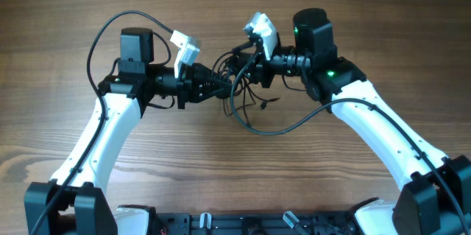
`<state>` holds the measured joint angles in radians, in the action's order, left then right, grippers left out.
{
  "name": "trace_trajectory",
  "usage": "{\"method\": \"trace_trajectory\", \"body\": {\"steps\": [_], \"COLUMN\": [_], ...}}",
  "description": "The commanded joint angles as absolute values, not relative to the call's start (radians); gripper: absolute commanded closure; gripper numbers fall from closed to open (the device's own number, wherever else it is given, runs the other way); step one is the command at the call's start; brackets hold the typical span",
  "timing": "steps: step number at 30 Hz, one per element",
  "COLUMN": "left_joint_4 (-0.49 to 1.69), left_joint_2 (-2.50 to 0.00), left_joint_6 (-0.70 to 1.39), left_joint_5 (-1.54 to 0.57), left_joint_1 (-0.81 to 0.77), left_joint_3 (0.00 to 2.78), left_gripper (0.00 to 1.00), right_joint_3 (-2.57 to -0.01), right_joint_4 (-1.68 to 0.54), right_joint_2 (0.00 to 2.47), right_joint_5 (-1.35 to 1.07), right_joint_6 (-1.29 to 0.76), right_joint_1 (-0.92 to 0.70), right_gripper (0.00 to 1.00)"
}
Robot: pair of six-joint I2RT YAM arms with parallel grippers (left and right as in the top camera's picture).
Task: Untangle cables
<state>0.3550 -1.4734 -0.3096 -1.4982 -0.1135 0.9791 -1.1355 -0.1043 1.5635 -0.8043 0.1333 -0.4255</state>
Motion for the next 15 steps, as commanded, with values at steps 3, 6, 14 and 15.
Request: {"method": "trace_trajectory", "body": {"steps": [3, 6, 14, 15], "left_joint_4": [0.352, 0.351, 0.159, 0.116], "left_joint_2": [-1.462, -1.462, -1.462, -1.462], "left_joint_6": [-0.329, -0.329, -0.191, -0.174], "left_joint_5": [-1.57, -1.551, -1.551, -1.541], "left_joint_1": [-0.096, -0.046, 0.023, 0.015], "left_joint_3": [0.986, 0.986, 0.986, 0.986], "left_gripper": [0.77, 0.47, 0.02, 0.09], "right_joint_3": [-1.137, -1.137, -1.137, -1.137], "right_joint_4": [-0.121, -0.176, -0.43, -0.45], "right_joint_2": [1.586, 1.586, 1.586, 1.586], "right_joint_5": [-0.914, -0.914, -0.741, -0.755], "right_joint_6": [0.128, 0.128, 0.298, 0.311], "right_joint_1": [-0.392, -0.34, -0.314, -0.316], "right_gripper": [0.96, 0.95, 0.96, 0.95]}}
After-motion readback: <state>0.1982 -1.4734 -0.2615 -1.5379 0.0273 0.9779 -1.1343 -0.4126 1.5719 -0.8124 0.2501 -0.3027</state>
